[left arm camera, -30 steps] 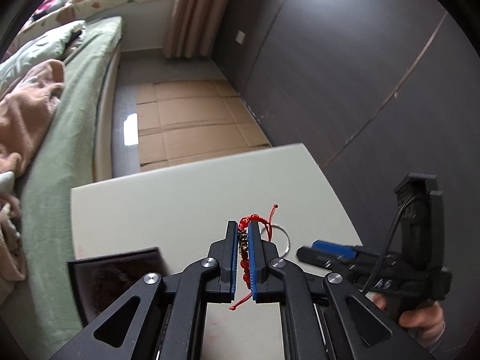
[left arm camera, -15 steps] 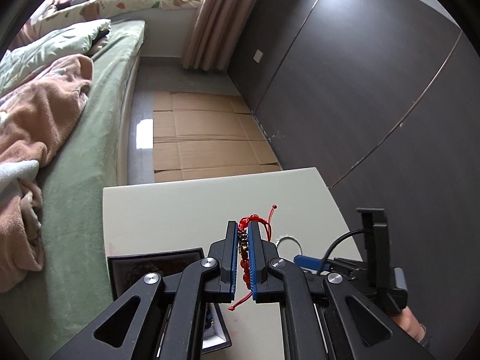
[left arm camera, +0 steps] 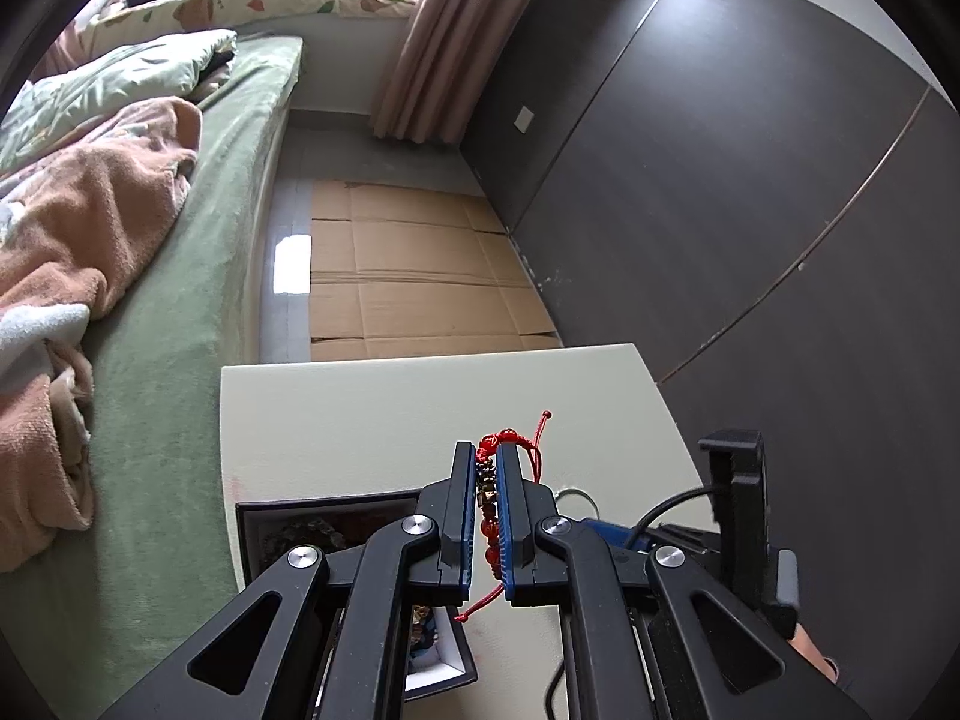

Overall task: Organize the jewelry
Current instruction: 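Lift the red bracelet with the left tool while the right tool grasps the silver hoop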

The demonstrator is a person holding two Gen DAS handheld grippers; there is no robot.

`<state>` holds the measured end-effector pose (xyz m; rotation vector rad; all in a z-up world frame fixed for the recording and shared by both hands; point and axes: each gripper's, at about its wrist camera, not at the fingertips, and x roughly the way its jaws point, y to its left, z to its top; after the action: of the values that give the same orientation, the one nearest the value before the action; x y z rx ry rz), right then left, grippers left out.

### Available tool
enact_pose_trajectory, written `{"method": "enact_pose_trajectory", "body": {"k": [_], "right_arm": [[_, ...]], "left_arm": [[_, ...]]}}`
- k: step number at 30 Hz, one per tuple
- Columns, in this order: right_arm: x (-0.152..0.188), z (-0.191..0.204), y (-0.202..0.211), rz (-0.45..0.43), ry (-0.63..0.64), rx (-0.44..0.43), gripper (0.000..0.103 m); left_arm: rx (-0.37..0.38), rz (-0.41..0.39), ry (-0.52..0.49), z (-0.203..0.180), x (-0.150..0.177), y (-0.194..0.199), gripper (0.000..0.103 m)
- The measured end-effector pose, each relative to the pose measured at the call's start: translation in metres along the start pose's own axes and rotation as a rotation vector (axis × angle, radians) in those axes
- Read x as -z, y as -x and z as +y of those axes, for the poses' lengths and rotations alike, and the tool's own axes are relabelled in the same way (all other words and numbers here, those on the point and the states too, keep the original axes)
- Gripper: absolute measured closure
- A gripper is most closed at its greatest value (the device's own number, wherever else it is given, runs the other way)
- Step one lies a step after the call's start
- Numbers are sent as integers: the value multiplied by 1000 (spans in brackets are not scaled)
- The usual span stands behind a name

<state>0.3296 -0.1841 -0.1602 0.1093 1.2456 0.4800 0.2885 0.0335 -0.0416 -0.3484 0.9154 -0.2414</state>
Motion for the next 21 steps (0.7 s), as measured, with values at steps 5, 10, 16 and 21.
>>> {"method": "enact_pose_trajectory", "body": {"k": [5, 10, 16, 21], "right_arm": [[4, 9, -6, 15, 103, 99, 76], [10, 18, -9, 11, 199, 215, 90], [9, 9, -4, 2, 163, 206, 99], [4, 5, 17, -50, 97, 120, 99]], "left_arm": [[0, 0, 3, 1, -1, 2, 97], [-8, 2, -3, -1, 0, 1, 97], [-23, -9, -12, -3, -1, 11, 97], [-46, -6, -24, 3, 5, 20, 97]]}}
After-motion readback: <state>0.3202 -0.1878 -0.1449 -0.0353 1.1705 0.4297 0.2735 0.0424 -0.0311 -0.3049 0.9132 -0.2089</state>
